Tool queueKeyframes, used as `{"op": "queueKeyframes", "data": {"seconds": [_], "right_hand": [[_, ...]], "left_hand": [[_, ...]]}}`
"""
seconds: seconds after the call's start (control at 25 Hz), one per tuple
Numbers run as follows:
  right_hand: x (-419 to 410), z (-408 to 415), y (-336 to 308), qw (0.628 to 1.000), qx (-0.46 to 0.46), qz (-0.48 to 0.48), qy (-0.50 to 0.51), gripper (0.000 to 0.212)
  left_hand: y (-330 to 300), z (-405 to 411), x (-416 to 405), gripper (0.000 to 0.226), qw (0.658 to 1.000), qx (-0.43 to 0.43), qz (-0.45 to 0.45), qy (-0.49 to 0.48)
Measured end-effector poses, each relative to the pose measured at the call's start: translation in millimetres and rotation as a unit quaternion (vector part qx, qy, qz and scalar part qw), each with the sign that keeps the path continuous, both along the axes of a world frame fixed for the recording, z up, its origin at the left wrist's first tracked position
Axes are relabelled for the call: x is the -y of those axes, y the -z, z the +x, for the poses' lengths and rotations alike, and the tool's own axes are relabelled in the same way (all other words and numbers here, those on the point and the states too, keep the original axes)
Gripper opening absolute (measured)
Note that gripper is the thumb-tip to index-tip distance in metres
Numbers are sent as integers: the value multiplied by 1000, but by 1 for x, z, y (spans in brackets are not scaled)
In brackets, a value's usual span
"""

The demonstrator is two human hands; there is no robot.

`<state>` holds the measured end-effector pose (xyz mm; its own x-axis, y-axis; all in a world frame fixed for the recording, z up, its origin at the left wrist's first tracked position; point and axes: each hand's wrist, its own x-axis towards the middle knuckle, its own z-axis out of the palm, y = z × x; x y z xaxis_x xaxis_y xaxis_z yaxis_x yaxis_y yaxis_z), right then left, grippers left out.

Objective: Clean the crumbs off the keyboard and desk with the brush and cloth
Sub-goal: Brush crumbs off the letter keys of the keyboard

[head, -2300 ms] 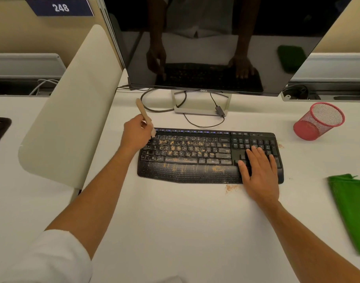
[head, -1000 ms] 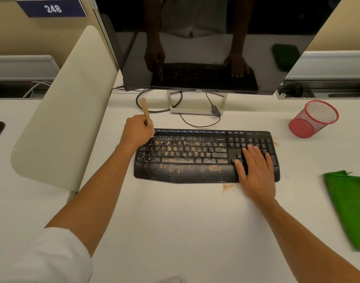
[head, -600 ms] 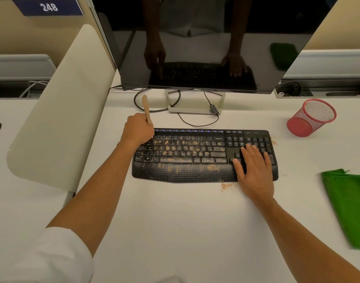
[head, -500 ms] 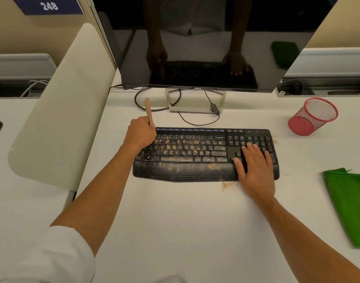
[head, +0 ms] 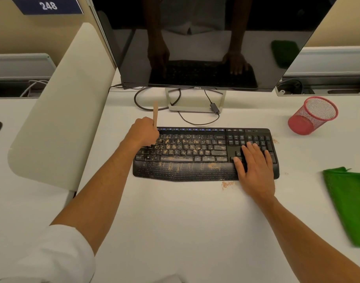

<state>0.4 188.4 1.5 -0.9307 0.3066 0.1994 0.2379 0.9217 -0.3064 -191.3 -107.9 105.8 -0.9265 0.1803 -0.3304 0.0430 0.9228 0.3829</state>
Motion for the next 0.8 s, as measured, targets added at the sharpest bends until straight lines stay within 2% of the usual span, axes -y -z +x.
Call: {"op": "queueKeyframes", "data": {"seconds": [0.08, 0.12, 0.24, 0.28, 0.4, 0.48, 0.56, 0.68, 0.76, 0.8], "right_hand": [[0, 0, -1, 1000, 1, 0, 1, 63], [-1, 0, -1, 1000, 1, -1, 1, 63], [0, 0, 0, 1000, -1, 4, 0, 62], [0, 0, -1, 1000, -1, 4, 0, 62], [0, 0, -1, 1000, -2, 2, -2, 63], [1, 0, -2, 1000, -2, 4, -3, 63], [0, 0, -2, 1000, 0, 2, -1, 63], [1, 0, -2, 1000, 1, 2, -3, 63], [0, 0, -2, 1000, -1, 2, -2, 62], [0, 0, -2, 1000, -3, 0, -3, 62]], "left_hand": [[-6, -5, 1, 18, 998, 51, -26, 21], [-7, -7, 1, 18, 999, 32, -2, 11], [-4, -2, 1, 23, 990, -97, 83, -62], [0, 0, 1, 25, 987, -112, 93, -72], [6, 5, 2, 23, 993, -65, 77, -59], [0, 0, 4, 21, 999, 8, 27, -28], [-7, -5, 5, 19, 999, 31, -3, -19], [-9, -2, 1, 16, 994, -78, 65, -51], [-2, 5, -2, 17, 985, -101, 122, -75], [1, 9, -1, 17, 985, -96, 122, -75]]}}
